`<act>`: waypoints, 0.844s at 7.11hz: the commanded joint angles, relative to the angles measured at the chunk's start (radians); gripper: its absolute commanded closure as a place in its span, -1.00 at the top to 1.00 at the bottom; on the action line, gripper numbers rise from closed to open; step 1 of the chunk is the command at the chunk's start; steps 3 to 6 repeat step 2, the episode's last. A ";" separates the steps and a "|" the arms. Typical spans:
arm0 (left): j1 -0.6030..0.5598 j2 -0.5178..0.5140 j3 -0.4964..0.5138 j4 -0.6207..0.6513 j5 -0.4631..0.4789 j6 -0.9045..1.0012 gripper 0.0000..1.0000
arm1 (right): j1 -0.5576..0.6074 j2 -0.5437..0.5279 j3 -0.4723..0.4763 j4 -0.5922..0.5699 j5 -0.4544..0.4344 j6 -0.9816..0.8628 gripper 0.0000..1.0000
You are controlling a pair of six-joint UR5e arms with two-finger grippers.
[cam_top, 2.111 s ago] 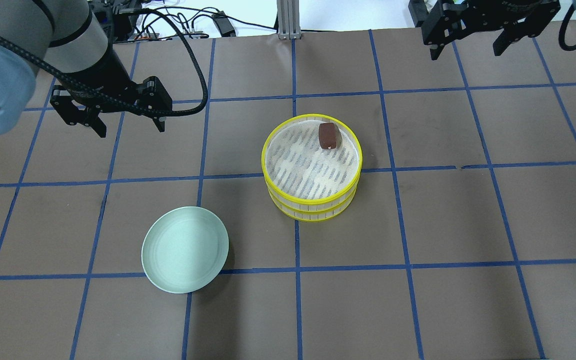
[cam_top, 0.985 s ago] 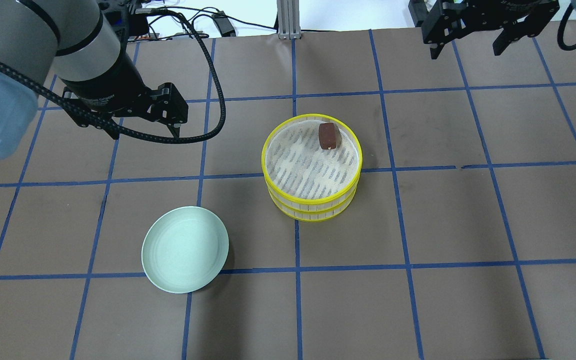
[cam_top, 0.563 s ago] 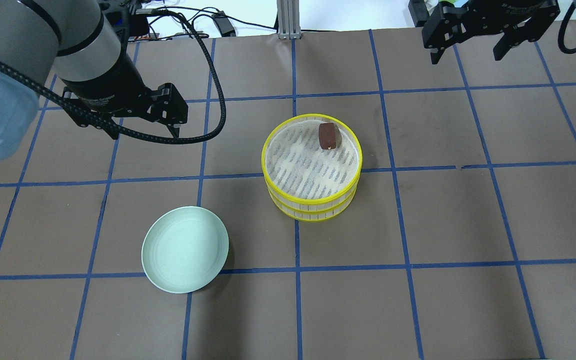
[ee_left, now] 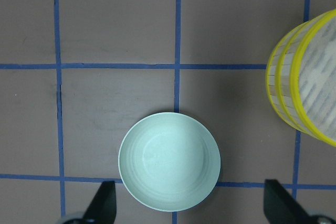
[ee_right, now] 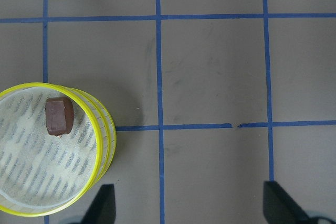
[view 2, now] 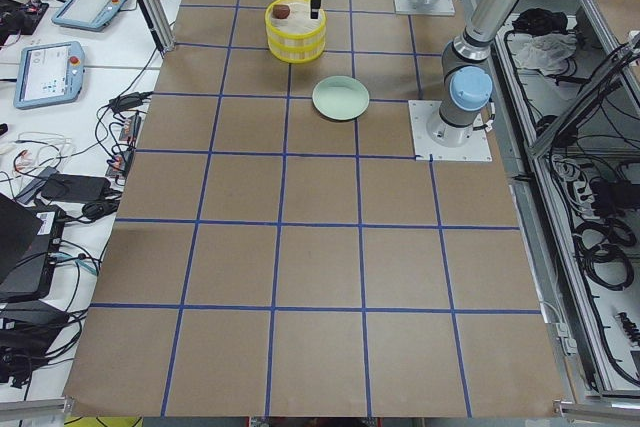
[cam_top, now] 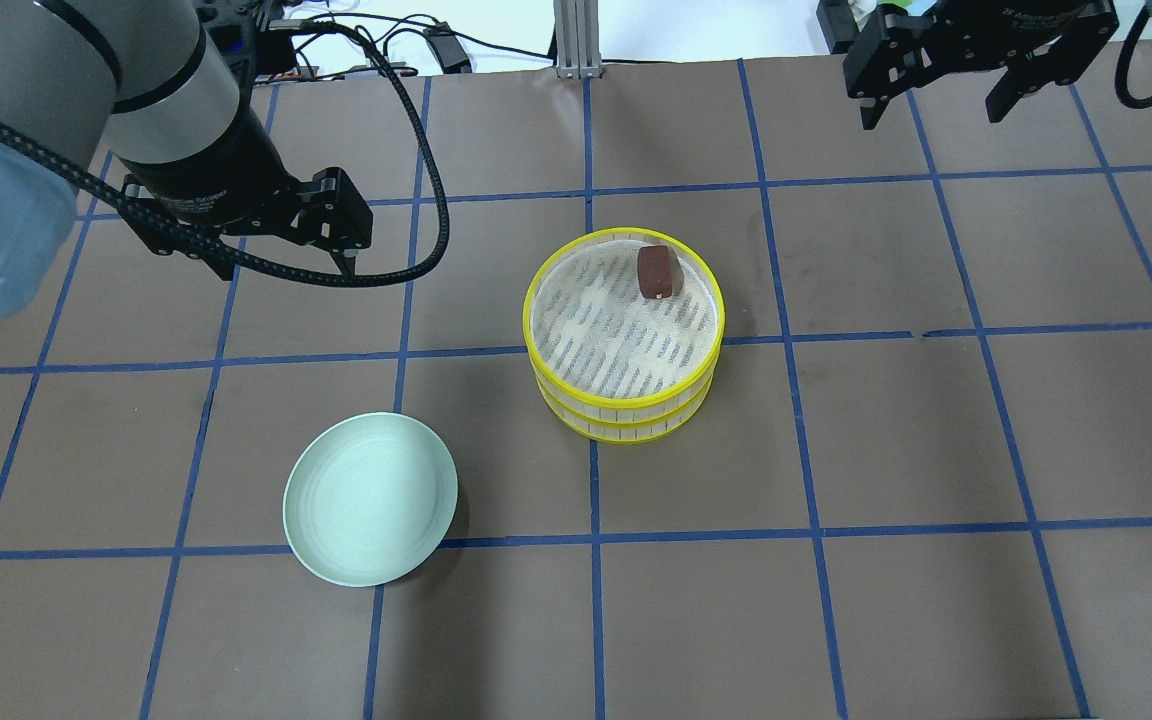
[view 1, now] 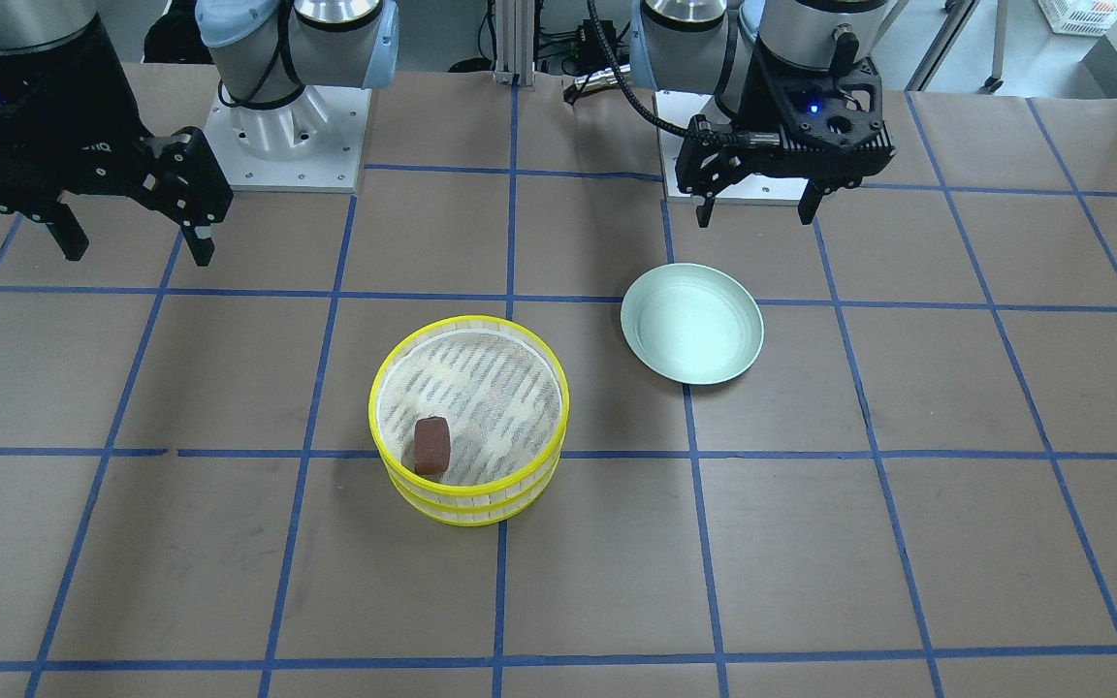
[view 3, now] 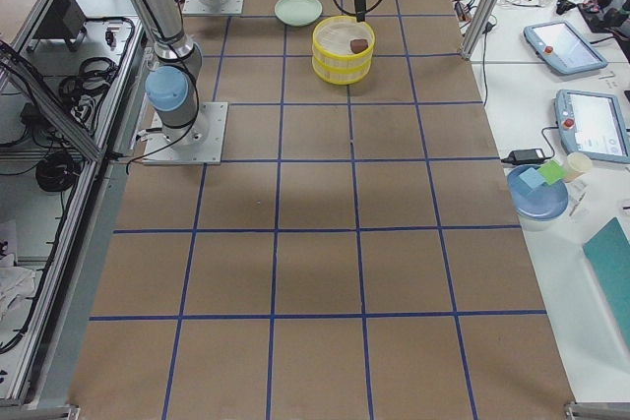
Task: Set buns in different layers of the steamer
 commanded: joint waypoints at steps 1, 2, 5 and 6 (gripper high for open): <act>0.000 0.000 0.000 0.001 -0.002 0.000 1.00 | -0.001 0.000 0.000 -0.001 0.000 0.000 1.00; -0.001 0.002 0.001 0.004 -0.008 0.000 1.00 | -0.004 0.000 0.000 0.000 0.000 0.000 1.00; -0.001 0.002 0.001 0.004 -0.008 0.000 1.00 | -0.004 0.000 0.000 0.000 0.000 0.000 1.00; -0.001 0.002 0.001 0.004 -0.008 0.000 1.00 | -0.004 0.000 0.000 0.000 0.000 0.000 1.00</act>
